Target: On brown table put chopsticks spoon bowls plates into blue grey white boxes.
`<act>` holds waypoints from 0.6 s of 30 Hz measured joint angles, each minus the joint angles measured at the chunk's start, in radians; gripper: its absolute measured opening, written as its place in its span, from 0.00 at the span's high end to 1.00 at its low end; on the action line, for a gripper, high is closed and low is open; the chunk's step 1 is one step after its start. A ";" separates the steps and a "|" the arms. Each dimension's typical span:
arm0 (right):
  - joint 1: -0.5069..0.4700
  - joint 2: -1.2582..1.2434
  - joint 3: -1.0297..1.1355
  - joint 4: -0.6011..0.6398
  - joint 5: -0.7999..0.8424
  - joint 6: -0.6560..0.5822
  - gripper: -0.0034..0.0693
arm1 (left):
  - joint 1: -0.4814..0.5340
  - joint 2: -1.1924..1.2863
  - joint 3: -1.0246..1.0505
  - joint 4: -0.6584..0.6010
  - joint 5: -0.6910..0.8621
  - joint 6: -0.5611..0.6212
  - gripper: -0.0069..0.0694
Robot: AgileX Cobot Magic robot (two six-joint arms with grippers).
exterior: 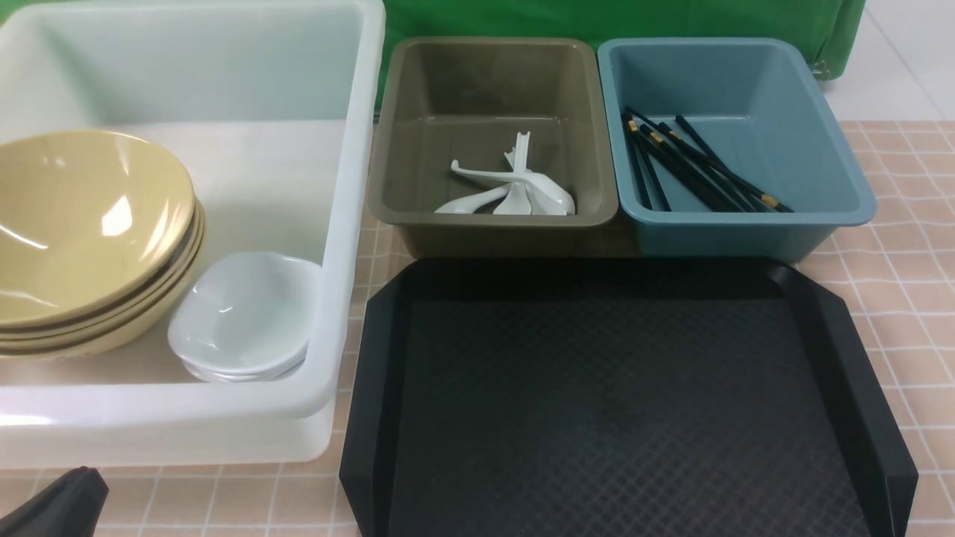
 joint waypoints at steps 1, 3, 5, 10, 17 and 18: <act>0.000 0.000 0.000 0.000 0.000 0.000 0.76 | 0.000 0.000 0.000 0.000 0.000 0.000 0.90; 0.000 0.000 0.000 0.000 0.000 0.000 0.76 | 0.000 0.000 0.000 0.000 0.000 0.000 0.90; 0.000 0.000 0.000 0.000 0.000 0.000 0.75 | 0.000 0.000 0.000 0.000 0.000 0.000 0.90; 0.000 0.000 0.000 0.000 0.000 0.000 0.74 | 0.000 0.000 0.000 0.000 0.000 0.000 0.90; 0.000 0.000 0.000 0.000 0.000 0.000 0.73 | 0.000 0.000 0.000 0.000 0.000 0.000 0.90; 0.000 0.000 0.000 0.000 0.000 0.000 0.73 | 0.000 0.000 0.000 0.000 0.000 0.000 0.90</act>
